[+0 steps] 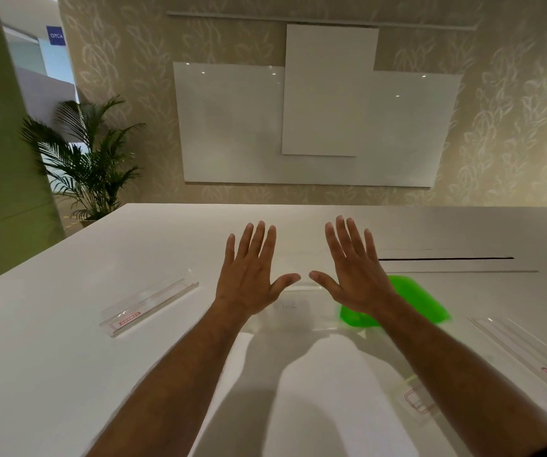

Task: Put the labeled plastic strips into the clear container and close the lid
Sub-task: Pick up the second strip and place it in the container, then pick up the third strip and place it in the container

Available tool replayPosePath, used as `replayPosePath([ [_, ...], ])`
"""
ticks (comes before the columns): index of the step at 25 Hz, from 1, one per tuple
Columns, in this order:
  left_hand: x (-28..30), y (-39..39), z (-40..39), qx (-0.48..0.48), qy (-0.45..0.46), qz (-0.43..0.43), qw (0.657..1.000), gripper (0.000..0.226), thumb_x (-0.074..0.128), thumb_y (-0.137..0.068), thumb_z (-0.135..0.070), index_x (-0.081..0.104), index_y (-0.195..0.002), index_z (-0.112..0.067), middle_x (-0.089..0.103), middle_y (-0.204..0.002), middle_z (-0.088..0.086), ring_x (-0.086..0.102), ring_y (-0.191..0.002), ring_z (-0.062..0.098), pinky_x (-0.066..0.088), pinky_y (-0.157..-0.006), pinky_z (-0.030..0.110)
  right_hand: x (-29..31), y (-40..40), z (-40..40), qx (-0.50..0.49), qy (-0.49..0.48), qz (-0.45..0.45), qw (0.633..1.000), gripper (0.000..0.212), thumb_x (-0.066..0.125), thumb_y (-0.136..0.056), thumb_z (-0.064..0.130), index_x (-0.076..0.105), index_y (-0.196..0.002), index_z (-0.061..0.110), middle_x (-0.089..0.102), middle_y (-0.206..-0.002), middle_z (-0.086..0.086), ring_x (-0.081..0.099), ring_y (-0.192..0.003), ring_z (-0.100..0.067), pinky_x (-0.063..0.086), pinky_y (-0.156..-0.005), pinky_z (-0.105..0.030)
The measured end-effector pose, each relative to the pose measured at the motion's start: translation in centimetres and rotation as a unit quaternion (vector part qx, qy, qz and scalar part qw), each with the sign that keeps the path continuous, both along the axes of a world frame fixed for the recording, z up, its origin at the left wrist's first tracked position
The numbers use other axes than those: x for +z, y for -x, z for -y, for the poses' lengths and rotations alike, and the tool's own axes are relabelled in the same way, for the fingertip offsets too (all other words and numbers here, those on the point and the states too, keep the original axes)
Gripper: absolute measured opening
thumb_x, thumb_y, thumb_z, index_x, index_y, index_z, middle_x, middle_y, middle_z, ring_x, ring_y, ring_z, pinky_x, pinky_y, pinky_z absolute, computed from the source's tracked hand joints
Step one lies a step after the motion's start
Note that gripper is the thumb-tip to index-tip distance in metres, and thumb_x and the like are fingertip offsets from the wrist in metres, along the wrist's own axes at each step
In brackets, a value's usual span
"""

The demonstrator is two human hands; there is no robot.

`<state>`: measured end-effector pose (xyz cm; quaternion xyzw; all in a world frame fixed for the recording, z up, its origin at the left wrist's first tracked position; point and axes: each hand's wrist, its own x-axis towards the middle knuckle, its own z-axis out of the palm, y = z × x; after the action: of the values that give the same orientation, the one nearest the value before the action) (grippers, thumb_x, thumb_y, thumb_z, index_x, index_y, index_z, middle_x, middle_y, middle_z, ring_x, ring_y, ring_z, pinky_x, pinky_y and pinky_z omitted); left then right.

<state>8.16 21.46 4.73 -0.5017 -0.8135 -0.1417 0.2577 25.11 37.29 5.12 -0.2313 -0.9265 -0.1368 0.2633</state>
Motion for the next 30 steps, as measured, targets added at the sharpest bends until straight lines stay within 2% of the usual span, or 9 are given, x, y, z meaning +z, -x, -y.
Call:
replayPosePath([
  [7, -1.5, -1.5, 1.0, 0.000, -0.017, -0.019, 1.000, 0.103, 0.011, -0.081, -0.086, 0.000, -0.157, -0.018, -0.002, -0.166, 0.009, -0.005, -0.152, 0.029, 0.002, -0.121, 0.056, -1.3, -3.2, 0.7, -0.044, 0.000, 0.015, 0.999, 0.092, 0.014, -0.089, 0.074, -0.007, -0.155, 0.014, -0.011, -0.163, -0.015, -0.011, -0.151, -0.030, 0.006, -0.119, -0.059],
  [13, -2.1, -3.8, 0.4, -0.030, -0.017, -0.033, 0.999, 0.101, 0.019, -0.085, -0.083, 0.008, -0.157, -0.013, 0.003, -0.165, 0.013, -0.001, -0.152, 0.032, 0.009, -0.120, 0.057, -2.1, -7.5, -0.1, -0.092, 0.009, 0.028, 0.995, 0.092, 0.015, -0.089, 0.073, -0.002, -0.155, 0.012, -0.007, -0.163, -0.016, -0.007, -0.151, -0.031, 0.007, -0.119, -0.059],
  [20, -2.7, -8.7, -2.2, -0.105, -0.017, -0.027, 0.994, 0.101, 0.020, -0.085, -0.082, 0.009, -0.157, -0.012, 0.003, -0.165, 0.014, -0.001, -0.152, 0.032, 0.009, -0.120, 0.056, -2.9, -14.1, -1.7, -0.121, 0.051, 0.006, 0.991, 0.092, 0.024, -0.088, 0.070, 0.003, -0.155, 0.011, -0.001, -0.163, -0.017, 0.000, -0.151, -0.033, 0.008, -0.120, -0.058],
  [23, -3.0, -10.9, -3.2, -0.128, -0.008, 0.014, 0.992, 0.099, 0.021, -0.085, -0.081, 0.013, -0.157, -0.013, 0.011, -0.165, 0.012, 0.006, -0.152, 0.030, 0.010, -0.121, 0.054, -3.3, -16.6, -2.6, -0.112, 0.100, -0.020, 0.989, 0.086, 0.038, -0.092, 0.061, 0.006, -0.156, 0.014, 0.000, -0.164, -0.014, 0.003, -0.152, -0.030, 0.010, -0.121, -0.055],
  [24, -3.1, -11.6, -3.6, -0.136, 0.002, 0.036, 0.990, 0.097, 0.023, -0.085, -0.079, 0.019, -0.156, -0.013, 0.019, -0.163, 0.011, 0.013, -0.151, 0.030, 0.014, -0.121, 0.052, -3.5, -17.3, -2.9, -0.098, 0.130, -0.030, 0.986, 0.081, 0.044, -0.093, 0.055, 0.011, -0.155, 0.015, 0.005, -0.164, -0.012, 0.007, -0.151, -0.029, 0.012, -0.121, -0.052],
  [26, -3.3, -13.0, -4.5, -0.161, 0.014, 0.074, 0.984, 0.087, 0.031, -0.087, -0.076, 0.038, -0.148, -0.014, 0.041, -0.154, 0.009, 0.031, -0.144, 0.027, 0.022, -0.118, 0.048, -3.6, -19.0, -3.5, -0.062, 0.190, -0.052, 0.978, 0.067, 0.054, -0.095, 0.041, 0.030, -0.151, 0.014, 0.028, -0.159, -0.010, 0.026, -0.147, -0.026, 0.023, -0.120, -0.043],
  [28, -3.5, -14.3, -5.1, -0.188, 0.011, 0.097, 0.977, 0.075, 0.036, -0.088, -0.073, 0.054, -0.134, -0.016, 0.058, -0.138, 0.003, 0.043, -0.133, 0.023, 0.023, -0.117, 0.046, -3.7, -20.6, -3.8, -0.029, 0.231, -0.061, 0.971, 0.051, 0.064, -0.091, 0.029, 0.051, -0.138, 0.013, 0.053, -0.143, -0.008, 0.050, -0.133, -0.026, 0.038, -0.111, -0.038],
  [30, -3.9, -15.6, -5.4, -0.213, -0.010, 0.112, 0.970, 0.069, 0.040, -0.087, -0.071, 0.062, -0.126, -0.017, 0.065, -0.128, 0.001, 0.048, -0.128, 0.022, 0.025, -0.116, 0.045, -4.1, -21.7, -4.0, -0.020, 0.229, -0.029, 0.973, 0.046, 0.074, -0.083, 0.024, 0.062, -0.127, 0.016, 0.064, -0.131, -0.004, 0.060, -0.121, -0.025, 0.043, -0.106, -0.035],
])
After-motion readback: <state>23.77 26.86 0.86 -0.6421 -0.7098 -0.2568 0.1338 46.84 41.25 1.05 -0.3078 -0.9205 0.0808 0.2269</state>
